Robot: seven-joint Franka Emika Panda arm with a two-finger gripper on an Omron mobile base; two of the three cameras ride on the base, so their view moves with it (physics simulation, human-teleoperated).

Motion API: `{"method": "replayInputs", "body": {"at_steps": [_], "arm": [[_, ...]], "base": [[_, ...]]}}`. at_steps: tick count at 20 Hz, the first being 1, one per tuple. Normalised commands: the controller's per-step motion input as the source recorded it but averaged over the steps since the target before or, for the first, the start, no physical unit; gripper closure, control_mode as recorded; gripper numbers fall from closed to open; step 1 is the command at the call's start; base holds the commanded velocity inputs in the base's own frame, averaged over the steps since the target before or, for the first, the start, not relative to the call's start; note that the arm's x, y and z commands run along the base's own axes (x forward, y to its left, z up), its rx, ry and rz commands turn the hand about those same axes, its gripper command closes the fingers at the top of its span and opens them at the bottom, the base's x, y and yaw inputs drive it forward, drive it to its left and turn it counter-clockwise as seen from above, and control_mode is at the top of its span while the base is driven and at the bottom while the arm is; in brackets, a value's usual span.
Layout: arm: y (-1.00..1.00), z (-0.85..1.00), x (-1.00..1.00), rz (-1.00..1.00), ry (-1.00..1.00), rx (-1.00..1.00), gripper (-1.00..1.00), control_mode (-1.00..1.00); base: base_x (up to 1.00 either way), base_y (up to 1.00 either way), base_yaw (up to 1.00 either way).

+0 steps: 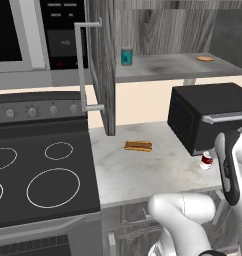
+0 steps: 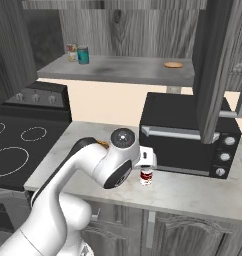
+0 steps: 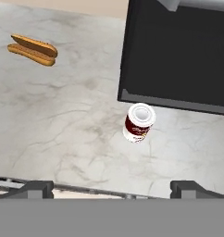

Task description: Pick the cans from the counter and place them in their designated side in the cabinet.

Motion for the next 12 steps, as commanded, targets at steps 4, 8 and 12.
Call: {"method": "replayInputs", "body": {"at_steps": [4, 8, 12], "arm": [[-0.08, -0.10, 0.08, 0.00, 0.00, -0.01, -1.00, -1.00], [-0.03, -0.07, 0.10, 0.00, 0.00, -0.03, -1.00, -1.00], [-0.01, -0.06, 0.13, 0.00, 0.00, -0.03, -1.00, -1.00]], "base": [[0.00, 0.00, 0.00], [0.00, 0.00, 0.00], [0.00, 0.00, 0.00]]}}
